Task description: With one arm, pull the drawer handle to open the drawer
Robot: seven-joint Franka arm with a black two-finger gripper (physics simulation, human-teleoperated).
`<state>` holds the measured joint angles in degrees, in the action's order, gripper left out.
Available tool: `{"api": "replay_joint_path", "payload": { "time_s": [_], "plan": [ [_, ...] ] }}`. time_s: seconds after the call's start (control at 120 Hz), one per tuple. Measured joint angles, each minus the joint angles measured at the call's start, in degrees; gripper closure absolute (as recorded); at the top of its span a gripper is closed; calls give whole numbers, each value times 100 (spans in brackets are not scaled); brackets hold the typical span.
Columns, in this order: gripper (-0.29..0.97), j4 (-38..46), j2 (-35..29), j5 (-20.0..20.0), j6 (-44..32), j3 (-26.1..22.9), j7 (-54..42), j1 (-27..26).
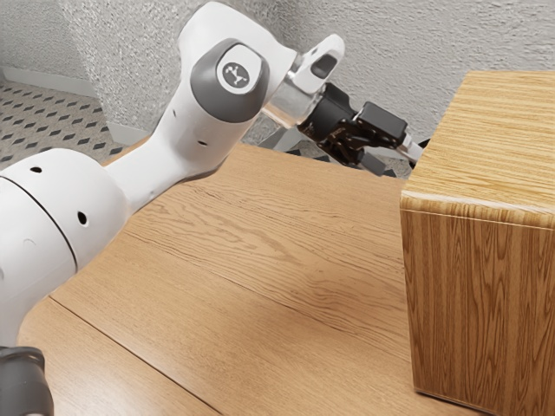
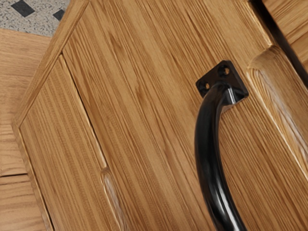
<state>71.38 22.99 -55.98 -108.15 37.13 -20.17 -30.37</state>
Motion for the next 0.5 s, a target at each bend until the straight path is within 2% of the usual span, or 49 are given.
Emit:
{"api": "replay_joint_path", "payload": {
  "time_s": [0.283, 0.5],
  "plan": [
    [21, -7, -1, 18, -19, 17, 23, 20],
    [27, 28, -32, 106, 0, 58, 18, 6]
  ]
}}
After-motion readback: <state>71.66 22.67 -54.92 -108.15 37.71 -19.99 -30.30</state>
